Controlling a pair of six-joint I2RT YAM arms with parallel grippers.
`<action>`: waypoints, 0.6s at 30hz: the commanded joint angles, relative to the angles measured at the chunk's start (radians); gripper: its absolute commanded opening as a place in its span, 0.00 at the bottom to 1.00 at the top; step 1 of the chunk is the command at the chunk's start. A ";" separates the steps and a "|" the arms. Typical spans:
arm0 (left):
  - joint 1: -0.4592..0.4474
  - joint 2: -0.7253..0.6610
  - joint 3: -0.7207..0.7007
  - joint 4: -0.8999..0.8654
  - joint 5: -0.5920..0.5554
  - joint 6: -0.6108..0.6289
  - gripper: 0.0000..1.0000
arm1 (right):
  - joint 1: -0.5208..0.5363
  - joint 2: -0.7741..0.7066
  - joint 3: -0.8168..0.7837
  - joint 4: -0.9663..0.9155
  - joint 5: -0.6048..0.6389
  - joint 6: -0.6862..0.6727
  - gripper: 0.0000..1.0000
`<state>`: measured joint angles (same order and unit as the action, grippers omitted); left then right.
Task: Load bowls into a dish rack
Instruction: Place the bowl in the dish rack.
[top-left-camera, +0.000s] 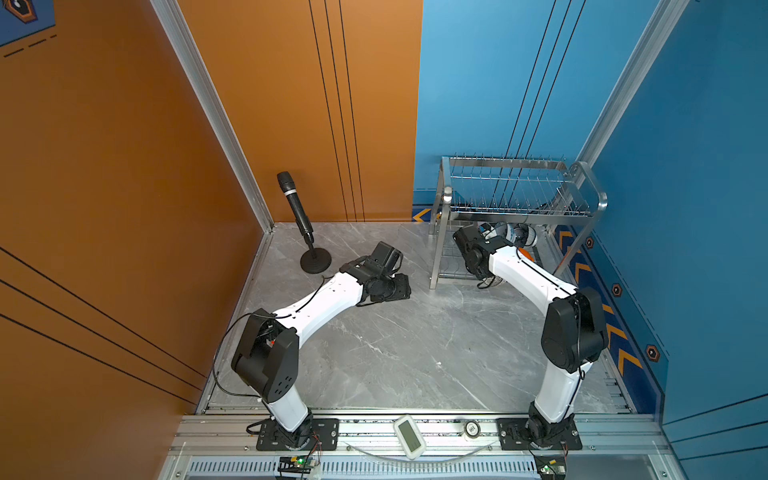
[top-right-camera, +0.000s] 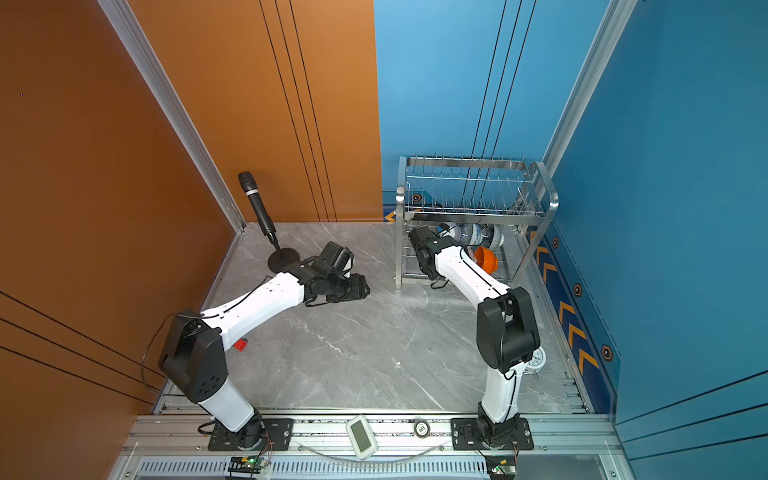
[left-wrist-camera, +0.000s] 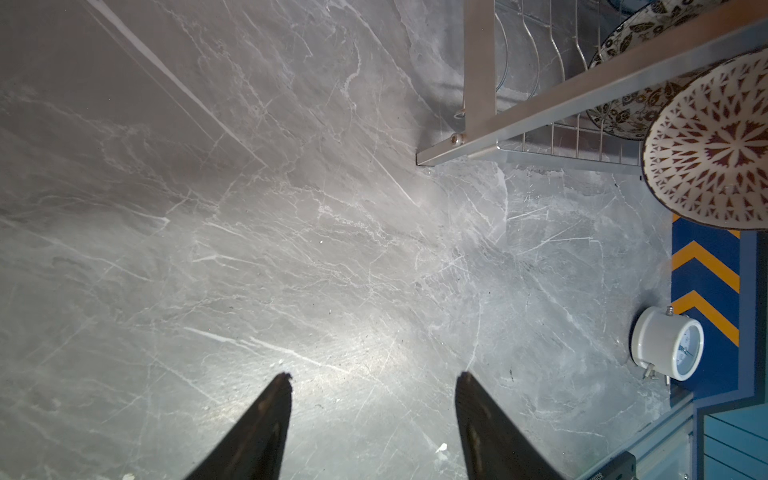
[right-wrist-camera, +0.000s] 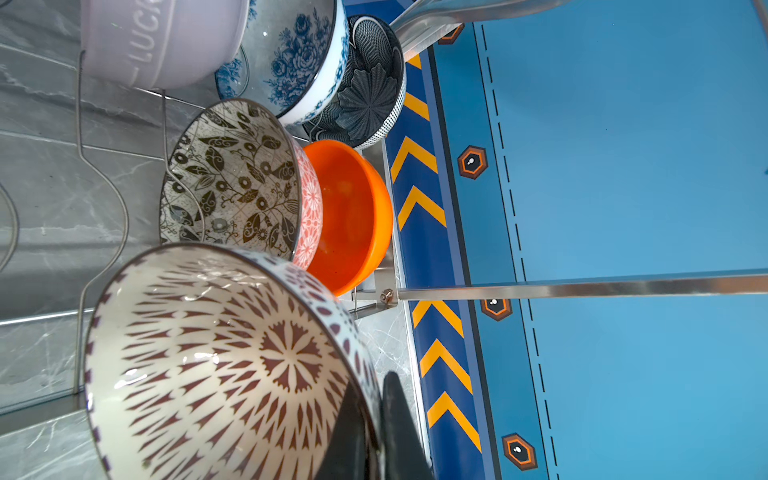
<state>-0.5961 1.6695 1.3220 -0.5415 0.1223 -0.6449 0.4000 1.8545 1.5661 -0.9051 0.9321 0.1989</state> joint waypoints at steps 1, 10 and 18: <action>-0.005 -0.001 0.018 -0.012 -0.013 0.005 0.64 | 0.011 -0.059 -0.007 0.022 -0.041 0.062 0.00; -0.006 0.001 0.019 -0.012 -0.011 0.010 0.64 | 0.014 -0.076 -0.008 0.014 -0.111 0.109 0.00; -0.004 0.001 0.014 -0.012 -0.011 0.012 0.64 | 0.012 -0.052 -0.001 0.035 -0.136 0.116 0.00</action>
<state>-0.5964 1.6695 1.3220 -0.5415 0.1223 -0.6445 0.4122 1.8183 1.5600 -0.9039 0.7940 0.2863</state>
